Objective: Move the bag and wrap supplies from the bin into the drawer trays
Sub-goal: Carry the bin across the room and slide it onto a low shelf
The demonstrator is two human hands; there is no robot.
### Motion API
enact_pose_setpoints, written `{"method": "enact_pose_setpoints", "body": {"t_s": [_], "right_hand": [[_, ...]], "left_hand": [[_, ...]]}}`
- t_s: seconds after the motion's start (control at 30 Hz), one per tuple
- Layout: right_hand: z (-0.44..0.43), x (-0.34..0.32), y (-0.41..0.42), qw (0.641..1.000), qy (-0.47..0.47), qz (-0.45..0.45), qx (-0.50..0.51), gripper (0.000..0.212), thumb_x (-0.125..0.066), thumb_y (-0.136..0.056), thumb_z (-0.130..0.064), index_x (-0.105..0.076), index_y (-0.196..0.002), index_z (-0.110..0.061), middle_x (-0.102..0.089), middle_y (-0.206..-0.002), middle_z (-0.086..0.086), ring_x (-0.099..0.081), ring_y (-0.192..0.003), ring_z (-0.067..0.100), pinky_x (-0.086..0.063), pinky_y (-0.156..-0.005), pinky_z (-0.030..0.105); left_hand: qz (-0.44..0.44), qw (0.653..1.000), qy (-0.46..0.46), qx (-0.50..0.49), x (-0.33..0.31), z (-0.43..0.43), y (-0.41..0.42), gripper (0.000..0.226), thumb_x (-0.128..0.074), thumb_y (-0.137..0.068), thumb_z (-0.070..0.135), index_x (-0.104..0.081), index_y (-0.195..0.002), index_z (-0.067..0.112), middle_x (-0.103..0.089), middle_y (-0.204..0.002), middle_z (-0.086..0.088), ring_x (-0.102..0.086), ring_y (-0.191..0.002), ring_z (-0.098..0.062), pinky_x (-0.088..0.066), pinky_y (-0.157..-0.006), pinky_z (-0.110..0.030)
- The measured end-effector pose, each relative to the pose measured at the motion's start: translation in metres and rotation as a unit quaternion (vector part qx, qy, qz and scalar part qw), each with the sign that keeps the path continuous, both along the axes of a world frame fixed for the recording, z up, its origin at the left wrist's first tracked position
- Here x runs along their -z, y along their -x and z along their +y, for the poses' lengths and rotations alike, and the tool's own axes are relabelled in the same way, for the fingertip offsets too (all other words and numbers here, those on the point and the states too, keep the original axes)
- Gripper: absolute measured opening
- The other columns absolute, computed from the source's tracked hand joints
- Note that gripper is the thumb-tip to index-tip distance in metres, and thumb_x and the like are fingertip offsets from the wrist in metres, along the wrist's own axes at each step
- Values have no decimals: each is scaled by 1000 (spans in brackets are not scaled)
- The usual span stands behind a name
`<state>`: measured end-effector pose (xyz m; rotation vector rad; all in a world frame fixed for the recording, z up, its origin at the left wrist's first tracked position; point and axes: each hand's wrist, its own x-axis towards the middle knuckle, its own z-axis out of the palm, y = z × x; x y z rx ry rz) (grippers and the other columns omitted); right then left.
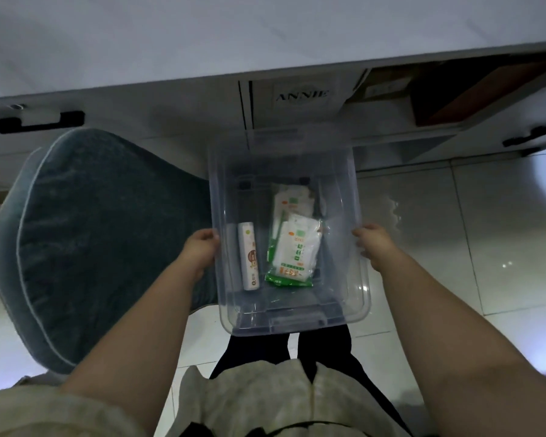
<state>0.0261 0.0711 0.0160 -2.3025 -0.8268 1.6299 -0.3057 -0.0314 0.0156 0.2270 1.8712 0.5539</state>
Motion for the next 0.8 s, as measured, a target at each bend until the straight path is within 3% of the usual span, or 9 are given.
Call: {"method": "enact_pose_setpoints", "body": {"t_s": [0.17,0.27,0.4,0.53,0.7,0.8], "right_hand": [[-18,-32,-36,995,-27,71,63,27,-47,-88,9,-62,-95,-12,-59,-76,1,-52,-65,13,-41,-60,24],[-37,-56,-74,987,-54,90,125,43,-42,-83,19,-65,-85,-17,-64,-78,-2,-59,-68,12,-48,-61,24],[-71,-87,-144,962,-92,121,226,45,-43,-82,19,-68,-96,-16,-68,-83,-2,-61,-74,15,-49,-69,27],[-106,-127,-219,928,-158,149,303,46,-42,-81,20,-69,-96,-15,-71,-84,-3,-66,-71,13,-51,-65,25],[-142,-172,-329,862,-262,158,404,42,-43,-87,17,-65,-106,-14,-67,-96,-1,-65,-73,9,-49,-68,24],[-153,-192,-404,828,-320,169,429,43,-43,-89,14,-58,-122,-8,-66,-102,0,-63,-86,13,-50,-79,28]], "left_hand": [[-31,999,-39,1,-21,20,-18,21,-56,-93,13,-60,-107,28,-67,-107,-5,-65,-94,-22,-56,-84,-44],[-93,992,-83,24,-42,44,-50,19,-60,-91,17,-62,-106,28,-70,-103,-3,-69,-91,-23,-59,-76,-42],[-195,970,-107,97,-71,86,-106,31,-55,-92,4,-63,-116,21,-71,-106,-8,-70,-94,-25,-58,-71,-41],[-286,920,-134,234,-97,126,-180,52,-47,-84,-10,-63,-121,23,-66,-118,-14,-66,-104,-30,-57,-73,-41],[-346,857,-177,339,-137,163,-309,78,-64,-64,-4,-56,-128,39,-64,-123,-6,-64,-107,-31,-57,-72,-42],[-333,837,-228,370,-165,172,-401,80,-71,-59,-1,-58,-122,47,-69,-115,4,-68,-101,-26,-58,-71,-42]]}}
